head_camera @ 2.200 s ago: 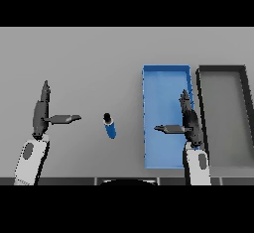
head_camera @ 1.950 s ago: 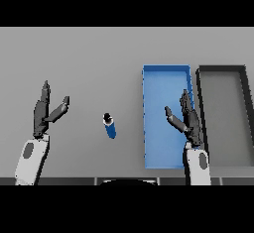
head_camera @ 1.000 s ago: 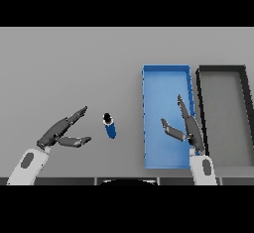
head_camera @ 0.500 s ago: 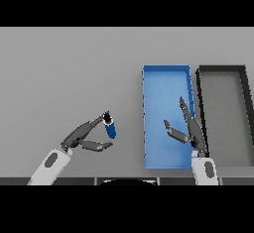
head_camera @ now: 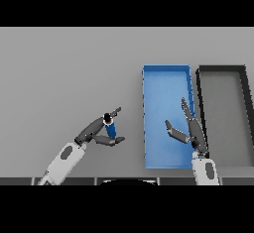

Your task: Pick up the blue pipe and place it into the blue bin.

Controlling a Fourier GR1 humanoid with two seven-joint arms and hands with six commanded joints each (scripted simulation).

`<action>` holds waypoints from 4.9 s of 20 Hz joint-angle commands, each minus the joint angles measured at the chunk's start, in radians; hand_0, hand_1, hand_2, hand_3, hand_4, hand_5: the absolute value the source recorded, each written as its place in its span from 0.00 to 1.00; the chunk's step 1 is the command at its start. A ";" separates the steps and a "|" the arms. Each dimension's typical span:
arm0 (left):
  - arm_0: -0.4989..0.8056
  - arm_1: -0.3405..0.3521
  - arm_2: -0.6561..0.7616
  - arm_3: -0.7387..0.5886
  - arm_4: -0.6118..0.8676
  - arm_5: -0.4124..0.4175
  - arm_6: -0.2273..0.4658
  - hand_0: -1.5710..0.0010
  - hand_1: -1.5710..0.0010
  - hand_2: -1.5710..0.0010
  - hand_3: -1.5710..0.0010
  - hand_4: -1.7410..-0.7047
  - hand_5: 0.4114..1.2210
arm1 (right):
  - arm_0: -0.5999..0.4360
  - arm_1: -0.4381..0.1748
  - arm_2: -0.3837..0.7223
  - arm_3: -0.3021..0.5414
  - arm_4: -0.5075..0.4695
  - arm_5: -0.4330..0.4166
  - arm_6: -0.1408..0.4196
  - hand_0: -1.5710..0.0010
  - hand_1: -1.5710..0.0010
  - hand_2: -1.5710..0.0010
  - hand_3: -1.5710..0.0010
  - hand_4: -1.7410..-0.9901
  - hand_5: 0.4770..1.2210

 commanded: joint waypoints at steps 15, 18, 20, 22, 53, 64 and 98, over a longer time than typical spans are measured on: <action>0.025 -0.095 -0.013 -0.022 0.066 -0.004 -0.042 0.11 0.09 0.08 0.11 0.06 0.93 | -0.013 -0.010 0.002 0.011 0.015 0.000 -0.003 1.00 1.00 1.00 1.00 0.61 0.25; 0.003 -0.111 -0.018 -0.068 0.077 0.004 -0.059 0.05 0.05 0.04 0.08 0.03 0.97 | -0.021 -0.010 -0.003 0.020 0.001 0.010 -0.017 1.00 1.00 1.00 1.00 0.62 0.24; -0.007 -0.119 -0.028 -0.121 0.085 0.008 -0.068 0.03 0.03 0.03 0.08 0.03 0.98 | -0.022 -0.003 0.006 0.011 0.015 0.001 -0.021 1.00 1.00 1.00 1.00 0.61 0.25; -0.028 -0.121 -0.034 -0.155 0.091 0.005 -0.045 0.02 0.02 0.02 0.08 0.02 0.99 | -0.025 -0.012 0.006 0.010 0.028 -0.003 -0.003 1.00 1.00 1.00 1.00 0.62 0.26; -0.092 -0.101 -0.068 -0.239 0.100 0.006 0.109 0.00 0.00 0.00 0.08 0.01 1.00 | -0.323 -0.232 0.089 -0.291 -0.653 0.425 0.318 1.00 1.00 1.00 1.00 0.54 0.02; -0.101 -0.103 -0.065 -0.208 0.120 -0.035 0.051 0.00 0.00 0.00 0.03 0.19 1.00 | -0.582 -0.136 0.239 -0.205 -0.597 0.471 0.427 1.00 1.00 1.00 1.00 0.66 0.06; -0.089 -0.114 -0.008 -0.212 -0.115 -0.126 0.048 0.86 0.87 0.87 0.87 0.79 0.60 | -0.731 -0.066 0.374 -0.099 -0.618 0.410 0.334 0.00 0.00 0.00 0.00 0.34 0.99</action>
